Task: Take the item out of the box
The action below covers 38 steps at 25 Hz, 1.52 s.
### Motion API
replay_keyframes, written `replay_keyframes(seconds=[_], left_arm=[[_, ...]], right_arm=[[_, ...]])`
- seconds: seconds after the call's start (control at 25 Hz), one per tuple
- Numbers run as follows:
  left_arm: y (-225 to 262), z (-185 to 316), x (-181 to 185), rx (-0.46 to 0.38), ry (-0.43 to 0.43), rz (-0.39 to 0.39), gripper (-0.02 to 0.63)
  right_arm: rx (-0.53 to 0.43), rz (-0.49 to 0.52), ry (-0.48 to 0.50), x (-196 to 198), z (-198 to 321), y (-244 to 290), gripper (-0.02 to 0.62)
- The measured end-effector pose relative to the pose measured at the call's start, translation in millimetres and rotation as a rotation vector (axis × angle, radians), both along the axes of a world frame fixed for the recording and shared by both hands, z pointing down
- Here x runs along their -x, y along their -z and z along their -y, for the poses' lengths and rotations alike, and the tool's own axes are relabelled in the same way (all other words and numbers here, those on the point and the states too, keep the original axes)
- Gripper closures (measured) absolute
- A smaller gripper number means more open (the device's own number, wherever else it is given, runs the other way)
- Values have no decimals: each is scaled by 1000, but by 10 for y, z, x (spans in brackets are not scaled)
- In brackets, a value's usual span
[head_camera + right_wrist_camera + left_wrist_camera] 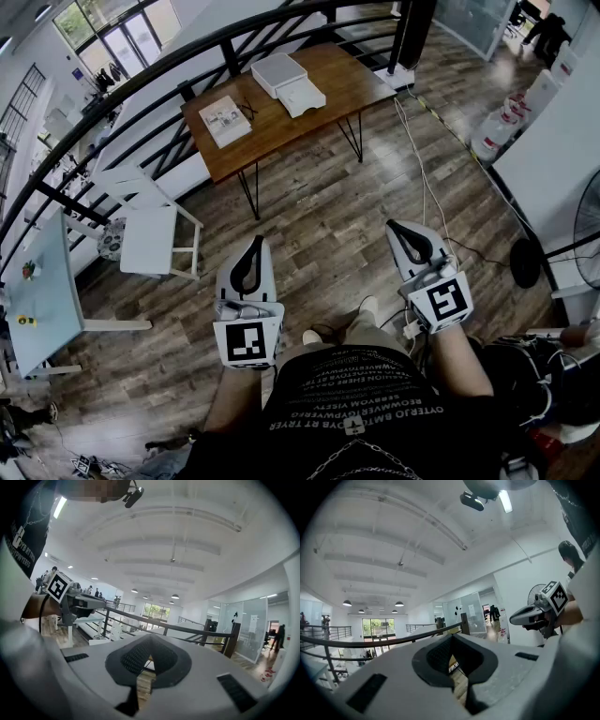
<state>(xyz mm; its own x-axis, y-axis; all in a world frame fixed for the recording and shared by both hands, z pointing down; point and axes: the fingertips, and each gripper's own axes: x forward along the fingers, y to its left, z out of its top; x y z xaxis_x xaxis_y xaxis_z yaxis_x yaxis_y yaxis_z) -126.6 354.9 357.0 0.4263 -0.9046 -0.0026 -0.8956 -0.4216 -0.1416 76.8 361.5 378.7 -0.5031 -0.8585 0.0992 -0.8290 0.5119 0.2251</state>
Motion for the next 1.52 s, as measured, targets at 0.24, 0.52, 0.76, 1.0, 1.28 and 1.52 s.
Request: replay_keyframes(seconds=[0.24, 0.52, 0.76, 1.0, 1.28, 1.52], left_arm=[[-22, -16, 107, 12, -21, 9, 601], [-43, -13, 330, -10, -28, 21, 601], [-154, 112, 504, 9, 0, 22, 601], [-194, 360, 480, 11, -3, 20, 601], [-269, 835, 423, 42, 18, 31, 601], [-281, 1276, 269, 34, 25, 26, 601]], right_arm=[[40, 35, -42, 72, -28, -44, 600], [36, 28, -82, 208, -83, -99, 600], [69, 8, -86, 323, 39, -228, 594], [66, -16, -74, 287, 368, -274, 556], [86, 28, -41, 250, 931, -318, 498], [71, 37, -16, 165, 1429, -284, 479]])
